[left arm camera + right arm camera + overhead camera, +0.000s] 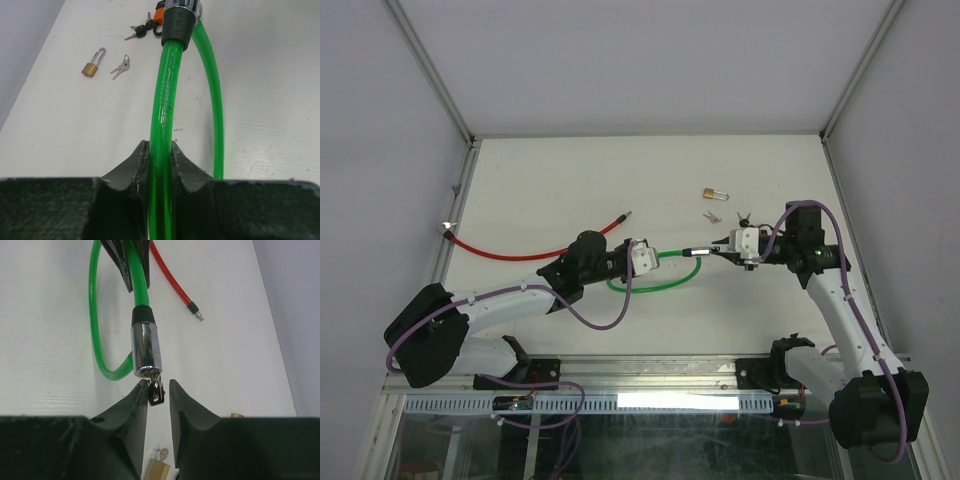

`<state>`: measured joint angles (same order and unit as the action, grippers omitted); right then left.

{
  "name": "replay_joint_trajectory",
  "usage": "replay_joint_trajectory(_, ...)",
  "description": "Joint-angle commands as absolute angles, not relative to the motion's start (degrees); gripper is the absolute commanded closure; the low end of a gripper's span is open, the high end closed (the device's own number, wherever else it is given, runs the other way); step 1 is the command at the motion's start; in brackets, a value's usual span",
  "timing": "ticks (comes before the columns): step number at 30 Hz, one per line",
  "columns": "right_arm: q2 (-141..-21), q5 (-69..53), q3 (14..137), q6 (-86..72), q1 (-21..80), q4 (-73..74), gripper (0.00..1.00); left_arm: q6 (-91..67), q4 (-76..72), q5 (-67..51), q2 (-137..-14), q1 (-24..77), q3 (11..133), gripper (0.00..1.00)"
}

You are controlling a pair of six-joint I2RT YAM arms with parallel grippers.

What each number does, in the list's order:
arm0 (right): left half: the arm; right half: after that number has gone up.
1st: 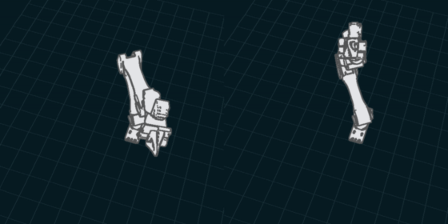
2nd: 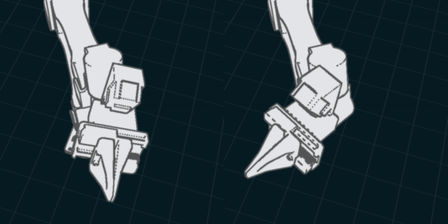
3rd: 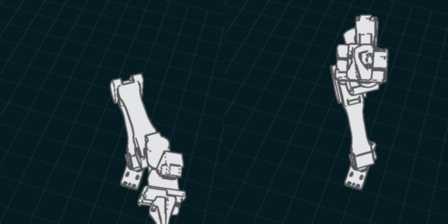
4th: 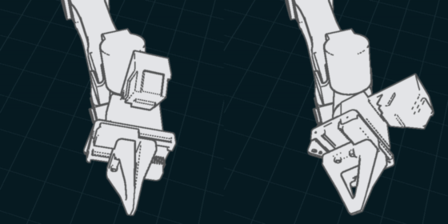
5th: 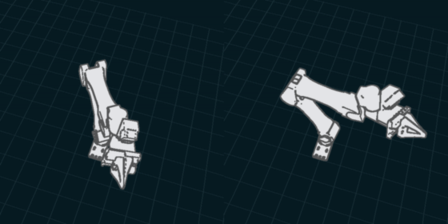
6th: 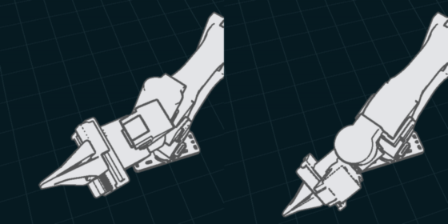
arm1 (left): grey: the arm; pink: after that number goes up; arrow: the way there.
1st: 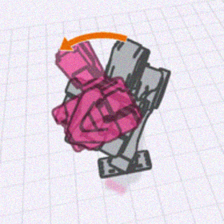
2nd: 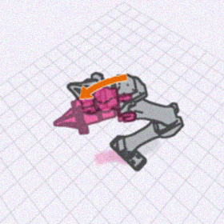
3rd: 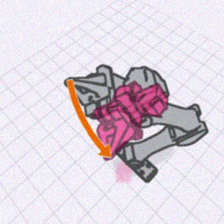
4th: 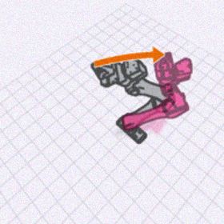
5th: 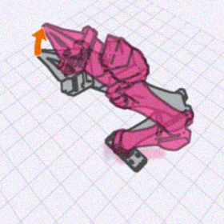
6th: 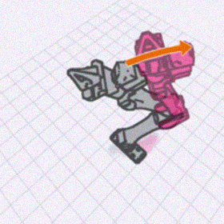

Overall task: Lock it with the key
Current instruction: Lock the lock at the center of the board.

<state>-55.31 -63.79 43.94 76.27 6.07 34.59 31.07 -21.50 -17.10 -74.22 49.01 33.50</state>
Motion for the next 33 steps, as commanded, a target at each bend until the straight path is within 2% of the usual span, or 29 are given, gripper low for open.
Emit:
replay_joint_trajectory(1,-55.28,-64.16,45.98,78.81,5.74,36.03,0.77,29.77,-14.93,-19.95,-74.44,48.78,32.78,1.00)
replay_joint_trajectory(8,-54.08,-61.33,46.49,83.65,5.69,38.27,1.00,29.03,-14.27,-20.46,-74.43,48.33,32.99,1.00)
replay_joint_trajectory(19,-48.91,-53.84,45.54,88.34,7.48,35.51,1.00,23.73,-12.60,-31.65,-75.94,41.27,34.65,1.00)
replay_joint_trajectory(33,-48.36,-46.73,49.07,78.09,4.72,36.25,1.00,23.99,-11.01,-30.69,-75.74,40.16,34.60,1.00)
